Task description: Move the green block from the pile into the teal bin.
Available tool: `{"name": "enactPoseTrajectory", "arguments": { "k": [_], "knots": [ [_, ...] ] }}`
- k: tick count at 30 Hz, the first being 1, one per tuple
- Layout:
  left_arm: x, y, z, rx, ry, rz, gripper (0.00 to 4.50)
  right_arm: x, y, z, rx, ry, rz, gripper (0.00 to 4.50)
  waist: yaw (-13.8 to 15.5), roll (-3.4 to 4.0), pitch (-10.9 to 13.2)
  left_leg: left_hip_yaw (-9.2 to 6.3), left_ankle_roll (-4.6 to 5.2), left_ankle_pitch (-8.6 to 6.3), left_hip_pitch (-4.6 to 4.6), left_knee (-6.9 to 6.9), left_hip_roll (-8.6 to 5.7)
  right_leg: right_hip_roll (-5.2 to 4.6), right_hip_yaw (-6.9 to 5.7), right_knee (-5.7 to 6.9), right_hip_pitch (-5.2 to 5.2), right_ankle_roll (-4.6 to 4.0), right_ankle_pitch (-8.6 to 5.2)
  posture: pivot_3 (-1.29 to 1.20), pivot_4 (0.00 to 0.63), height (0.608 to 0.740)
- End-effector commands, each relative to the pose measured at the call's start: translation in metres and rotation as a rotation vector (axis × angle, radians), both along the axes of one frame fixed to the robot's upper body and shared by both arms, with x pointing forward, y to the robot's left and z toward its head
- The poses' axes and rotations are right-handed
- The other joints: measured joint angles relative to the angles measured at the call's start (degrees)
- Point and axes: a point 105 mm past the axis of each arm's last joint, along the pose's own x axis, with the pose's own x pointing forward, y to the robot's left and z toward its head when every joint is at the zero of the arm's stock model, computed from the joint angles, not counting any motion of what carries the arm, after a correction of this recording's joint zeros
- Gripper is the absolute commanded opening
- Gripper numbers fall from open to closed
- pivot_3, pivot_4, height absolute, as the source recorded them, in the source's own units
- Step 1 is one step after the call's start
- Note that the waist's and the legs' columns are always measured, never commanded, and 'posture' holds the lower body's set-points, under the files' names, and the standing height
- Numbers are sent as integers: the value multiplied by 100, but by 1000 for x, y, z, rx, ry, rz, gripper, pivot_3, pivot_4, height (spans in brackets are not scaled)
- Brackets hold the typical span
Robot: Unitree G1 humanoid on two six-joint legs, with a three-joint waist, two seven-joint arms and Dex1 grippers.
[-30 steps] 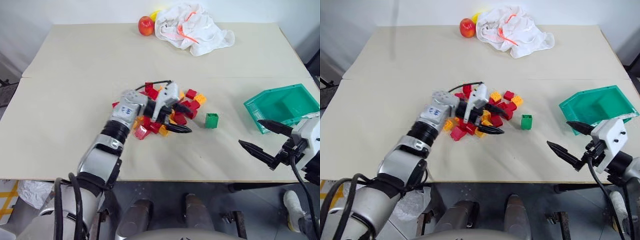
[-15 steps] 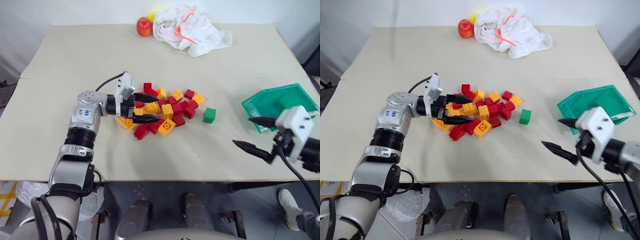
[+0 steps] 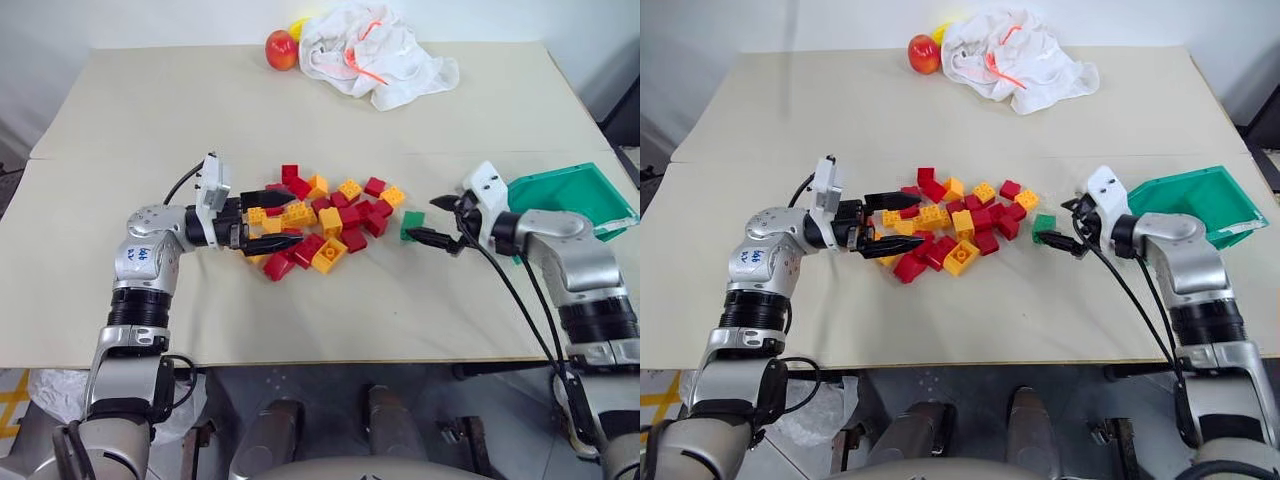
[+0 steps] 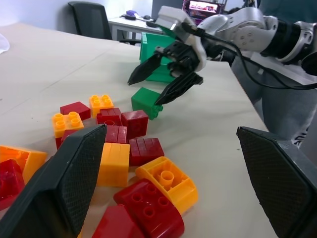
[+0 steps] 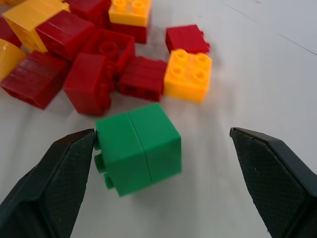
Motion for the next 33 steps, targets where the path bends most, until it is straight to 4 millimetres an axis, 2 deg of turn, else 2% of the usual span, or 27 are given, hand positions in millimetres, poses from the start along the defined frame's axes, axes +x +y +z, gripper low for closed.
{"name": "enactPoseTrajectory", "arguments": {
  "k": [1, 6, 12, 14, 16, 19, 24, 27, 30, 33],
  "knots": [
    [-5, 6, 11, -15, -50, 6, 4500, -7, 5, -9, -37, 32, 62, 3945, 10, 0, 0, -1, 0, 0, 0, 2, 0, 0, 0, 0, 1, 0, 0, 0, 150, 740],
    [-6, 8, 11, -16, -55, 13, 4500, -14, 11, -6, -34, 13, 87, 2487, 7, 1, -1, -3, 0, 0, 0, 4, -3, -1, 0, 0, 3, 0, 0, 0, 150, 740],
    [-4, 4, 12, -20, -60, 4, 4500, -21, 16, 4, -37, -31, 97, 2487, 7, 1, -1, -3, -1, -1, 0, 3, -2, 0, 0, 1, 1, 0, 0, 0, 150, 740],
    [-3, -7, 14, -16, -78, -28, 4500, -31, 11, 28, -55, -117, 78, 2487, 25, 2, 0, -3, -1, -1, -1, 2, -2, 0, 0, 1, 0, 0, 0, 0, 150, 740],
    [-3, -13, 15, -10, -90, -48, 4500, -37, 7, 42, -63, -156, 45, 2487, 49, 3, 1, -6, -1, 0, -16, 5, -5, -2, -1, 2, -13, 0, 0, 0, 150, 740],
    [-3, -32, 13, 19, -130, -82, 4500, -52, -16, 64, -169, -232, -21, 2487, 86, 4, 1, -4, 0, -1, -20, 8, -9, -5, 0, 1, -16, 1, 1, 0, 150, 740],
    [-3, -64, 11, 50, -173, -134, 4500, -64, -63, 98, -325, -289, -184, 2487, 157, 3, 1, 5, 2, -2, -20, 5, -8, -3, 1, -28, -14, 1, 1, 0, 150, 740],
    [-3, -81, 10, 72, -184, -161, 4500, -65, -97, 106, -433, -272, -300, 2487, 156, 4, 1, 13, 2, -2, -20, 5, -6, -3, 3, -29, -15, 2, 2, 0, 150, 740],
    [1, -94, 10, 82, -195, -168, 4500, -66, -122, 102, -490, -227, -369, 2487, 156, 3, 1, 16, 3, -2, -20, 4, -6, -3, 4, -31, -15, 3, 2, 0, 150, 740],
    [4, -102, 11, 81, -201, -175, 4500, -60, -137, 94, -522, -206, -412, 3534, 135, 5, 0, 25, 4, -2, -17, 2, -4, -3, 6, -30, -15, 3, 2, 0, 150, 740]
  ]
}}
